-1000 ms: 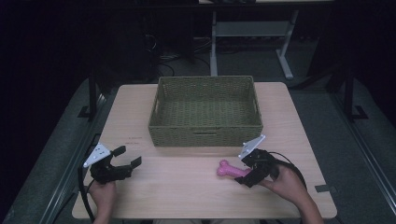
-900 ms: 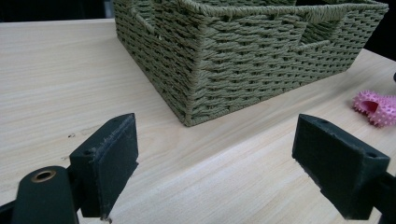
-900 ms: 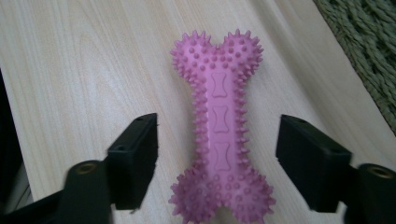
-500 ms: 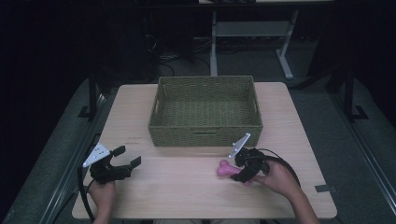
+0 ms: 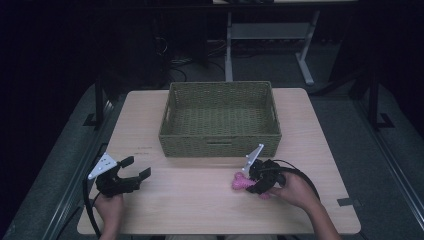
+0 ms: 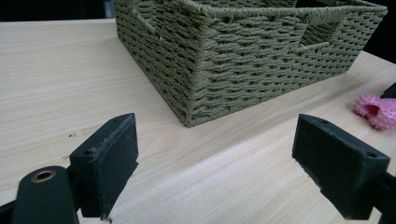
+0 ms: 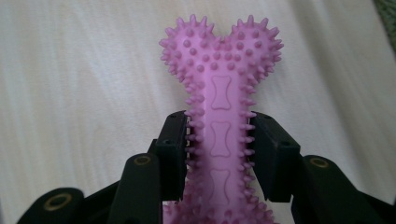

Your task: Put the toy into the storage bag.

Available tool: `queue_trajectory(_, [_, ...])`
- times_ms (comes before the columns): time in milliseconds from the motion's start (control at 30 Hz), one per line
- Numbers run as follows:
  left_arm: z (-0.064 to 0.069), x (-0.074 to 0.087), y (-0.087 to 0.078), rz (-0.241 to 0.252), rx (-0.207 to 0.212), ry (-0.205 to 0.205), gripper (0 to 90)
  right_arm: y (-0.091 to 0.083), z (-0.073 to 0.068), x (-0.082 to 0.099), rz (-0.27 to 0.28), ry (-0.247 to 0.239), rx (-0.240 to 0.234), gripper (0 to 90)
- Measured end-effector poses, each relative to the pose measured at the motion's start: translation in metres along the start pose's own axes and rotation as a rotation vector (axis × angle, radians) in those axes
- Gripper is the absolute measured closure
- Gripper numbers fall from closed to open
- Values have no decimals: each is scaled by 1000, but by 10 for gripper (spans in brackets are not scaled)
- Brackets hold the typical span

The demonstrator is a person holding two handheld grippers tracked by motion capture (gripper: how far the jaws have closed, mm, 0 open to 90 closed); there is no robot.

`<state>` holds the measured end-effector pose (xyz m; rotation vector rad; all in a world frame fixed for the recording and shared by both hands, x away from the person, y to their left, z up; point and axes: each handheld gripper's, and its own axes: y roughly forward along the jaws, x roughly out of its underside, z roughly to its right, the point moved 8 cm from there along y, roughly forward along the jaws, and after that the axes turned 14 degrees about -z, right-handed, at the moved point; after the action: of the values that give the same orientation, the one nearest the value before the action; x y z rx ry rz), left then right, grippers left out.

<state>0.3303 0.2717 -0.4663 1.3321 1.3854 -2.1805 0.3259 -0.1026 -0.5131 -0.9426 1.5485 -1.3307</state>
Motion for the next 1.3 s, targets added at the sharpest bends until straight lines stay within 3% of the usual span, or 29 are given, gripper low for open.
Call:
queue_trajectory(200, [-1,1,-1,-2,0,-2,139,-7,0,-5,1,-18,-18,580])
queue_trajectory(400, [-1,0,-1,4,2,-6,139,-32,4,-20,59,-52,-54,580])
queue_trajectory(600, [-1,0,-2,5,2,-6,139,-50,11,-30,80,-73,-73,580])
queue_trajectory(833, [-2,0,-2,8,1,-10,139,-72,22,-44,67,-105,-82,579])
queue_trajectory(1300, [-1,0,-2,8,4,-8,139,-93,35,-62,58,-130,-71,579])
